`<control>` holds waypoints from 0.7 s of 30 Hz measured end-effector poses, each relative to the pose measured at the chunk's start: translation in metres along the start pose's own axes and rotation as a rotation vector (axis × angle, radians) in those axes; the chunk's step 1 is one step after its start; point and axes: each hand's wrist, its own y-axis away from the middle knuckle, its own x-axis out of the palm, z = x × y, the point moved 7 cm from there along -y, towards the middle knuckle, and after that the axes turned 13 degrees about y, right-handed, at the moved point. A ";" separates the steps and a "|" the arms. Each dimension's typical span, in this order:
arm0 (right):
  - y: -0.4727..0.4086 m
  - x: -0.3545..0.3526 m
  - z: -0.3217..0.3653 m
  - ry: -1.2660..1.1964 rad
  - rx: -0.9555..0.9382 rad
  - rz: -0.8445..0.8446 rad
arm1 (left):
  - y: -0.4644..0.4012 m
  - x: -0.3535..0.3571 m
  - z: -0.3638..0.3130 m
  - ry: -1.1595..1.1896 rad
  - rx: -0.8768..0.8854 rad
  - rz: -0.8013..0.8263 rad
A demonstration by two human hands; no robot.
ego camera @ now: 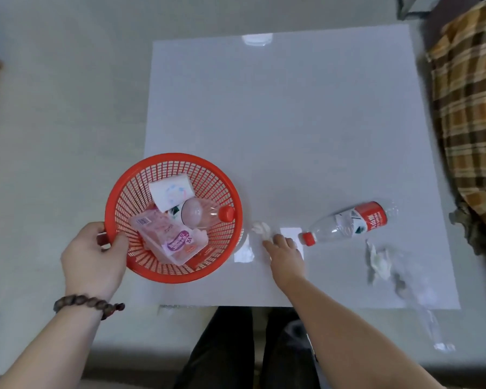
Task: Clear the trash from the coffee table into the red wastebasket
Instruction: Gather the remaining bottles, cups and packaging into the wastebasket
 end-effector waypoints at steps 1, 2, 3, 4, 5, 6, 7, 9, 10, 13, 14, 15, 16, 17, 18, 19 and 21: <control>-0.001 0.001 -0.002 0.005 0.007 -0.016 | 0.000 0.000 0.001 0.007 -0.006 -0.001; -0.003 0.001 -0.004 -0.003 0.013 -0.023 | 0.000 0.000 0.001 0.009 -0.010 -0.002; -0.005 0.000 -0.005 -0.020 0.017 -0.017 | -0.001 -0.001 0.001 0.004 -0.008 -0.005; -0.007 -0.002 -0.006 -0.046 0.019 -0.006 | -0.001 -0.001 0.000 -0.002 -0.003 -0.007; -0.008 -0.008 -0.007 -0.084 0.029 -0.006 | -0.002 -0.001 -0.001 -0.003 -0.002 -0.009; -0.007 -0.017 -0.007 -0.150 0.053 -0.021 | -0.002 -0.001 -0.002 0.005 -0.008 -0.008; -0.004 -0.031 -0.008 -0.250 0.087 -0.056 | -0.002 0.000 -0.004 0.016 -0.015 -0.003; 0.006 -0.065 -0.010 -0.480 0.147 -0.177 | 0.000 0.003 -0.011 0.032 -0.020 0.009; 0.013 -0.087 -0.010 -0.550 0.157 -0.276 | 0.001 0.005 -0.014 0.039 -0.023 0.015; 0.034 -0.153 -0.001 -0.615 0.094 -0.548 | 0.005 0.013 -0.030 0.072 -0.019 0.056; 0.040 -0.173 0.006 -0.638 0.057 -0.604 | 0.008 0.017 -0.037 0.087 -0.012 0.076; 0.044 -0.190 0.014 -0.652 0.016 -0.641 | 0.010 0.020 -0.045 0.100 -0.003 0.095; 0.048 -0.205 0.024 -0.656 -0.027 -0.657 | 0.014 0.024 -0.053 0.110 0.008 0.112; 0.051 -0.217 0.034 -0.646 -0.077 -0.652 | 0.018 0.028 -0.061 0.121 0.021 0.127; 0.053 -0.225 0.046 -0.619 -0.132 -0.634 | 0.023 0.032 -0.069 0.133 0.032 0.141; 0.054 -0.231 0.057 -0.579 -0.189 -0.607 | 0.028 0.036 -0.076 0.147 0.040 0.154; 0.056 -0.231 0.076 -0.505 -0.285 -0.502 | 0.039 0.043 -0.089 0.177 0.045 0.179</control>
